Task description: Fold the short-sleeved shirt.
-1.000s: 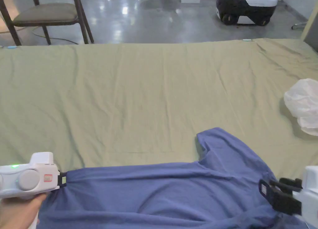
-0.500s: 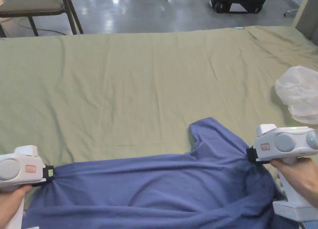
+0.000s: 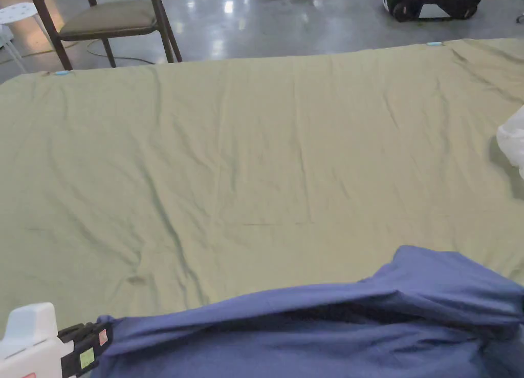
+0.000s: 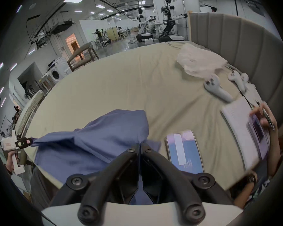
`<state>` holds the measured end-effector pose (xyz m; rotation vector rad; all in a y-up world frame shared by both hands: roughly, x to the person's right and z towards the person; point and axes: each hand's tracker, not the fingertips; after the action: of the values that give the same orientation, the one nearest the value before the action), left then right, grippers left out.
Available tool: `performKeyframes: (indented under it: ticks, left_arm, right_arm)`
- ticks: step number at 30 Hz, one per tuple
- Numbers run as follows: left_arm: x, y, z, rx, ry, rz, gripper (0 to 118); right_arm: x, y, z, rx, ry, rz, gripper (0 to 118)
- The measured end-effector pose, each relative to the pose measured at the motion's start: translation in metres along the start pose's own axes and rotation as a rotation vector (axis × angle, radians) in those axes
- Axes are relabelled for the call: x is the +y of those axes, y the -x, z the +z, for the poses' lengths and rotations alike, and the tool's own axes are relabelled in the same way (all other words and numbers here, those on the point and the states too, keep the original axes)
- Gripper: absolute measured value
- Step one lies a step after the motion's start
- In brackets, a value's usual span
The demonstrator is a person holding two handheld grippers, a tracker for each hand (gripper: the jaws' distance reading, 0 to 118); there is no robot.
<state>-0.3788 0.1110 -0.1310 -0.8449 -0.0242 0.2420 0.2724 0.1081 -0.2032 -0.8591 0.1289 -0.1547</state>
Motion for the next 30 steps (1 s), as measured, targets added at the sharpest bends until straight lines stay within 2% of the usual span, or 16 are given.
performKeyframes:
  ticks: [7, 11, 18, 19, 20, 21, 22, 23, 26, 30]
  left_arm:
    - [-0.05, 0.04, -0.002, -0.019, 0.047, 0.1, 0]
    - [-0.057, 0.044, -0.008, -0.027, 0.046, 0.109, 0]
    - [-0.053, 0.047, 0.002, -0.027, -0.019, 0.124, 1]
    - [-0.053, 0.048, 0.002, -0.032, -0.035, 0.121, 10]
    - [-0.054, 0.047, 0.002, -0.021, -0.052, 0.108, 30]
    - [-0.054, 0.04, 0.004, 0.014, -0.06, 0.08, 49]
    - [-0.054, 0.035, 0.008, 0.048, -0.075, 0.058, 63]
    - [-0.053, 0.032, 0.013, 0.05, -0.093, 0.057, 69]
    - [-0.051, 0.013, 0.044, 0.016, -0.217, 0.064, 74]
    - [-0.05, -0.031, 0.086, 0.074, -0.396, -0.068, 79]
  right_arm:
    - [-0.068, -0.006, 0.022, -0.028, 0.046, -0.063, 0]
    - [-0.079, -0.005, 0.017, -0.037, 0.061, -0.077, 0]
    - [-0.076, 0.001, 0.03, -0.053, 0.039, -0.056, 0]
    - [-0.076, 0.002, 0.029, -0.05, 0.034, -0.053, 3]
    - [-0.078, 0.0, 0.026, -0.046, 0.029, -0.05, 23]
    - [-0.078, 0.002, 0.023, -0.057, 0.031, -0.037, 51]
    - [-0.078, 0.005, 0.023, -0.08, 0.025, -0.017, 69]
    - [-0.077, 0.008, 0.024, -0.083, 0.021, -0.009, 68]
    - [-0.073, 0.026, 0.039, -0.029, -0.084, -0.005, 68]
    - [-0.062, 0.067, 0.061, 0.015, -0.244, 0.057, 68]
